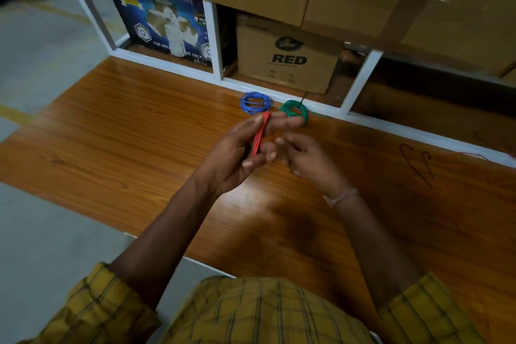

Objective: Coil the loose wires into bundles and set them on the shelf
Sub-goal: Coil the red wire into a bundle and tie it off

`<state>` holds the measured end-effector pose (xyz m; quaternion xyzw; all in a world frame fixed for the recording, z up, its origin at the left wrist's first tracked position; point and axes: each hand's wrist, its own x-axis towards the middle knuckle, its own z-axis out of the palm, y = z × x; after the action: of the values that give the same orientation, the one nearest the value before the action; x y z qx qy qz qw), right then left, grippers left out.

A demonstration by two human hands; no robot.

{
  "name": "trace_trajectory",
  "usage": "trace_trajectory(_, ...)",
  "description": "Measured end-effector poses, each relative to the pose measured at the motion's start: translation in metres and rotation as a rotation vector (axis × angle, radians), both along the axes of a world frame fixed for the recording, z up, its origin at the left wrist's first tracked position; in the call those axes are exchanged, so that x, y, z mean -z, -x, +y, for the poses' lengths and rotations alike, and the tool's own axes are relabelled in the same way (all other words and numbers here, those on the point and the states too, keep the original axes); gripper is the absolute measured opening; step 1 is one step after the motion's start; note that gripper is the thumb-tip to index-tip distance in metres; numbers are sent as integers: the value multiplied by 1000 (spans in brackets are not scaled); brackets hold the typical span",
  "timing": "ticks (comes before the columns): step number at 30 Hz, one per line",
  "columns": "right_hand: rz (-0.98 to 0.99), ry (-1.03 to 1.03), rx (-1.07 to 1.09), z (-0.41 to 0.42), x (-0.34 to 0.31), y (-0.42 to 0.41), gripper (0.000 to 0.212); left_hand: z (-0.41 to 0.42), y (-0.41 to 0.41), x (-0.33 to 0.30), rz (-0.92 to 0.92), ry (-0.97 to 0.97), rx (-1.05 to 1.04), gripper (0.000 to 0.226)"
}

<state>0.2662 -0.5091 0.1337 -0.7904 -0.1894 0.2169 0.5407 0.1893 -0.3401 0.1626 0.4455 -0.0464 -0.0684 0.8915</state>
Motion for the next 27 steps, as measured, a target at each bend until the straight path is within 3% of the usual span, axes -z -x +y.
trace_trajectory(3, -30, 183, -148, -4, 0, 24, 29, 0, -11, -4, 4, 20, -90, 43)
trace_trajectory(6, -43, 230, -266, -15, -6, 41, 29, 1, -20, 0, 43, -14, -212, 43)
trace_trajectory(8, -70, 216, -343, -23, -17, 45, 25, -2, -24, 5, 46, -164, -291, 40)
trace_trajectory(12, -96, 65, -438, -44, -50, 42, 16, -15, -22, 14, -49, -643, -345, 32)
trace_trajectory(14, -120, -38, -442, -55, -64, 34, 18, -19, -20, 15, -72, -735, -309, 30)
trace_trajectory(18, 55, -360, -311, -72, -77, 5, 21, -25, -10, 8, -33, -754, -186, 31)
trace_trajectory(21, 127, -467, -206, -73, -75, -17, 21, -29, 0, 6, -34, -723, -78, 35)
trace_trajectory(24, 126, -427, -119, -69, -65, -36, 24, -32, 9, 5, -18, -555, 40, 42)
trace_trajectory(27, -48, -223, -62, -58, -46, -45, 29, -31, 13, 2, 3, -359, 109, 46)
